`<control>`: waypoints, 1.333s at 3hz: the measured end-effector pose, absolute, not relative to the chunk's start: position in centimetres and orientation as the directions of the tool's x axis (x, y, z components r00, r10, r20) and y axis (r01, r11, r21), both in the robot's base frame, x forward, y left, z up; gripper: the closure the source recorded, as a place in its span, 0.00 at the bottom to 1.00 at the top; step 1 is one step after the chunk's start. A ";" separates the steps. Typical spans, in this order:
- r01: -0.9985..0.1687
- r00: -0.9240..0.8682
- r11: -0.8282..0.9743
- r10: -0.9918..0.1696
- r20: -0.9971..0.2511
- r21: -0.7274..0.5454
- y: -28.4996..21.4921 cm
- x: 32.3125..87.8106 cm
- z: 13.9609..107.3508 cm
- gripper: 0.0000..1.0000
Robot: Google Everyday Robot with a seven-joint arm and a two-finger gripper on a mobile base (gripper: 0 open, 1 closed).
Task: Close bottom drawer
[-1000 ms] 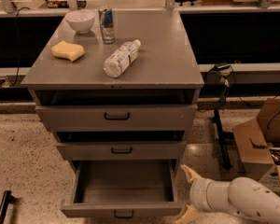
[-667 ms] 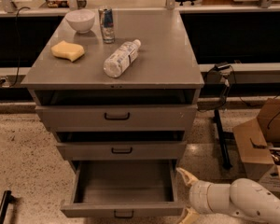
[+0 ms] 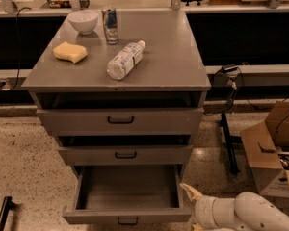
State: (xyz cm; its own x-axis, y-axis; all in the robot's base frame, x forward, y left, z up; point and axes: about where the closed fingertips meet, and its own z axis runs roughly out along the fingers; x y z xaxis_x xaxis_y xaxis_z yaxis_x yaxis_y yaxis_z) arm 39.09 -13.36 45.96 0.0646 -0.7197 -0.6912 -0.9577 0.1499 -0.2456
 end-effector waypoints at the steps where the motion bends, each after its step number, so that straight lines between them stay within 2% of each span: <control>1: -0.972 0.087 0.100 -0.684 -0.724 -0.211 -12.0 36.6 39.4 0.00; 4: -0.975 0.089 0.099 -0.650 -0.755 -0.200 -9.1 36.3 33.9 0.00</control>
Offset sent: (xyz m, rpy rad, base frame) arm -0.0222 0.0124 -0.0590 0.0391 0.0271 0.0555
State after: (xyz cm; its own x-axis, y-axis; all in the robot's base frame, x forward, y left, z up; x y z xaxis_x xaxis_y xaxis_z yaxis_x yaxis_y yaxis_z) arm 36.32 -9.13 33.85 0.0886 -0.6496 -0.7551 -0.9748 0.0992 -0.1998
